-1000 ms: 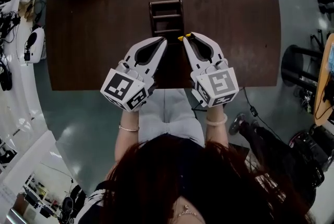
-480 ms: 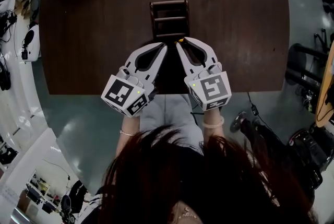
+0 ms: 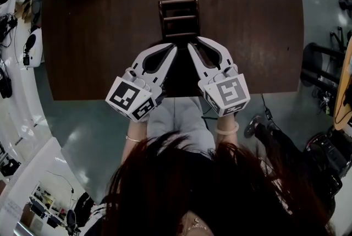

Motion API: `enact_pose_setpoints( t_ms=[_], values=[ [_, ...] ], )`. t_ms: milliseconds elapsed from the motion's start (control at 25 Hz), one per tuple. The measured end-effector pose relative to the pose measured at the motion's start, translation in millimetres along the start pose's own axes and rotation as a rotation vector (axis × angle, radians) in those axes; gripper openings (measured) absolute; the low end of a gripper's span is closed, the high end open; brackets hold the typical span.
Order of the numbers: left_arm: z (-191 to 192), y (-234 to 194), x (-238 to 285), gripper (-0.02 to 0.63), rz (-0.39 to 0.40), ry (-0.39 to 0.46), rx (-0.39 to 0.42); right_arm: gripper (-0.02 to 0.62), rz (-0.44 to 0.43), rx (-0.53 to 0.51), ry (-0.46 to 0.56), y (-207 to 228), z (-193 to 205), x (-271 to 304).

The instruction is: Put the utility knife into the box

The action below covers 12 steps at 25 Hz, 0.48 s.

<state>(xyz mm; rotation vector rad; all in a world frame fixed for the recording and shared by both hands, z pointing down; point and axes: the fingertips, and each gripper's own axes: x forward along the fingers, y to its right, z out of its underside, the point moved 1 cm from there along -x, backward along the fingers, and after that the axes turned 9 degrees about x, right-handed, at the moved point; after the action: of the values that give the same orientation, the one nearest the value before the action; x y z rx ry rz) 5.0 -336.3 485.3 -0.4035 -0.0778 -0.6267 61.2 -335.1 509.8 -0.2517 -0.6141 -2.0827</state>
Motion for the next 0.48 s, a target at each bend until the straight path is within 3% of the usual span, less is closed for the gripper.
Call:
enact_pose_setpoints(
  t_ms=[480],
  values=[
    [-79.5,19.7,-11.2,0.002,0.044,0.100,0.125,0.052,0.012,-0.047,0.168,-12.0,-85.6,-40.9]
  ],
)
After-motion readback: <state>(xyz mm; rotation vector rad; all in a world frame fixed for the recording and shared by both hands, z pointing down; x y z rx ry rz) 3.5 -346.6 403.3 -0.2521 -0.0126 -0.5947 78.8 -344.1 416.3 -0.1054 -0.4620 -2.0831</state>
